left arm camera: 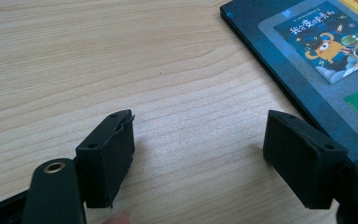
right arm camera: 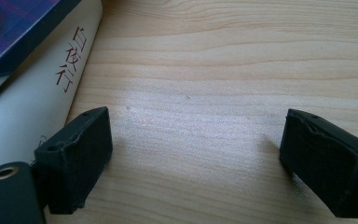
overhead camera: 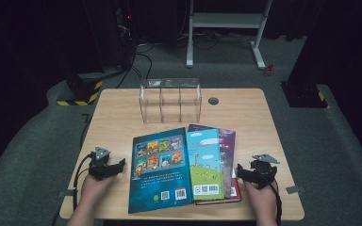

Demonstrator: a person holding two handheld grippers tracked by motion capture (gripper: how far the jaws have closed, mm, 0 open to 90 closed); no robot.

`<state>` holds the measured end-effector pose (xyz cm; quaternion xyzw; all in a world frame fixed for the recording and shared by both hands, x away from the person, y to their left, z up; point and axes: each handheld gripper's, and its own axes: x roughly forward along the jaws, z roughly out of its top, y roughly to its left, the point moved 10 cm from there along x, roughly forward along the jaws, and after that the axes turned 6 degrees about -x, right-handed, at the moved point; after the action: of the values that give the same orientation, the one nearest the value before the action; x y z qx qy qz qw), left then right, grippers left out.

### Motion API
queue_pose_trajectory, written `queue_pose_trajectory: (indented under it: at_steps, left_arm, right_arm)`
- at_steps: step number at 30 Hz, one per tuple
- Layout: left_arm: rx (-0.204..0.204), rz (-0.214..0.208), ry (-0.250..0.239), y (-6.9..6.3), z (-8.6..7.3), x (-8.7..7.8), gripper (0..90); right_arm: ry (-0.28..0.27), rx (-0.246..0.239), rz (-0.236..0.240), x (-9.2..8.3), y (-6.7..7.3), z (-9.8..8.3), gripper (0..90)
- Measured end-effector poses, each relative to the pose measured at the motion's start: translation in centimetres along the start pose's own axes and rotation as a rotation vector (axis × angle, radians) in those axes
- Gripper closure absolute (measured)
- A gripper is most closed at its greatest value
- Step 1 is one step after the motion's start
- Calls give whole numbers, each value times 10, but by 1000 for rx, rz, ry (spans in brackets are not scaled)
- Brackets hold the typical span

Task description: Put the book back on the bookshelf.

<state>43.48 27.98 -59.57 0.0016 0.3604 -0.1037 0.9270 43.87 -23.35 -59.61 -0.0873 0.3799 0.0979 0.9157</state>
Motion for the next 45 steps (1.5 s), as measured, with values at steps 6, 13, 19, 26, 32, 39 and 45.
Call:
queue_pose_trajectory:
  at_steps: [6, 13, 19, 26, 32, 39, 45]
  left_arm:
    - [1, 0, -1, 0, 0, 0, 248]
    - [1, 0, 0, 0, 0, 0, 248]
    - [1, 0, 0, 0, 0, 0, 248]
    - [1, 1, 0, 0, 0, 0, 248]
    - [1, 2, -1, 0, 0, 0, 249]
    - [-4, 5, 6, 0, 0, 1, 210]
    - [-6, 15, 37, 5, -1, 0, 159]
  right_arm:
    - [-1, -1, 1, 0, 0, 0, 93]
    - [-1, -3, 1, 0, 0, 0, 94]
    - [-1, -1, 1, 0, 0, 0, 96]
    - [-2, -2, 2, 0, 0, 0, 99]
    - [-4, -8, 2, 0, 0, 0, 102]
    - [-4, -7, 2, 0, 0, 0, 102]
    - [-3, -4, 2, 0, 0, 0, 102]
